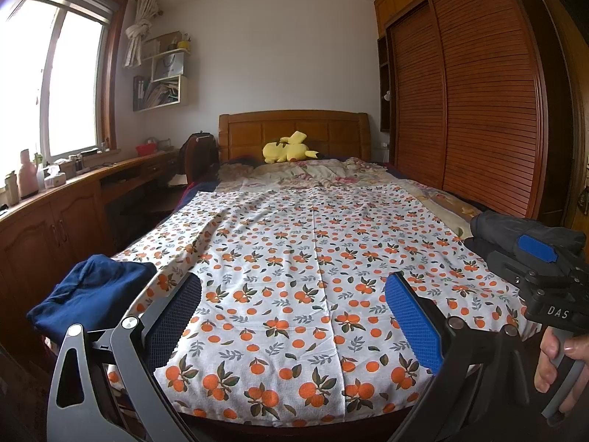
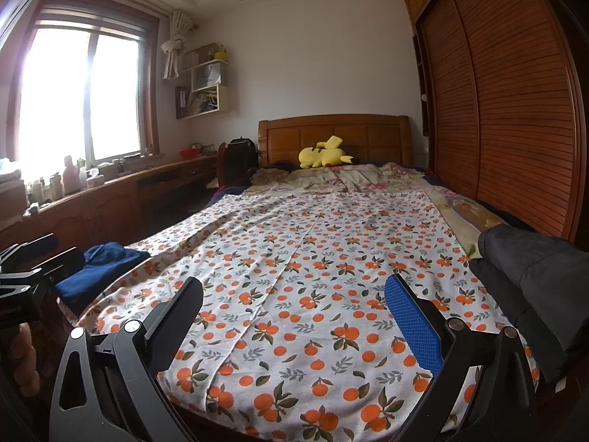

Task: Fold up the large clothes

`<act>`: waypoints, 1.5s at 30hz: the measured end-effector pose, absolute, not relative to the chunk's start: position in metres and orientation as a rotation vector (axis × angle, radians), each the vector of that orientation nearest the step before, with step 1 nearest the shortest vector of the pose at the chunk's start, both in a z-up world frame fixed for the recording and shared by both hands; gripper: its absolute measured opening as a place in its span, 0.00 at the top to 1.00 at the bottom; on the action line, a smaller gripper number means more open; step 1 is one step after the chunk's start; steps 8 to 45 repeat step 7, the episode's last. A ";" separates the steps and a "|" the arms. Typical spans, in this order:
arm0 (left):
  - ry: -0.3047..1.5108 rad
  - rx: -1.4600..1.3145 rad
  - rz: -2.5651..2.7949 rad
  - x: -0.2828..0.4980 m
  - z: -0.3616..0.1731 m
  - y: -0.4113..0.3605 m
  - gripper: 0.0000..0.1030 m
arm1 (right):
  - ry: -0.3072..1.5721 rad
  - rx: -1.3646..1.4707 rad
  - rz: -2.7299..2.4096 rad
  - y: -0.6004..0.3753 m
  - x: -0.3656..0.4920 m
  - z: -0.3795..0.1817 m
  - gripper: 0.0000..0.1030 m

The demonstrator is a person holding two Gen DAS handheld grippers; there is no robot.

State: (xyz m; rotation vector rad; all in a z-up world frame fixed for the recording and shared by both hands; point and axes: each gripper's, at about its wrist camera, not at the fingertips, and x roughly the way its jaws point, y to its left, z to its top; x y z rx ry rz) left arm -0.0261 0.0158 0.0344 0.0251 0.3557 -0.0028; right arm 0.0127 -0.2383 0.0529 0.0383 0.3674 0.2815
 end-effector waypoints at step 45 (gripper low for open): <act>0.356 0.022 -0.002 -0.025 0.035 0.017 0.02 | 0.367 0.038 0.281 -0.238 0.013 0.053 0.07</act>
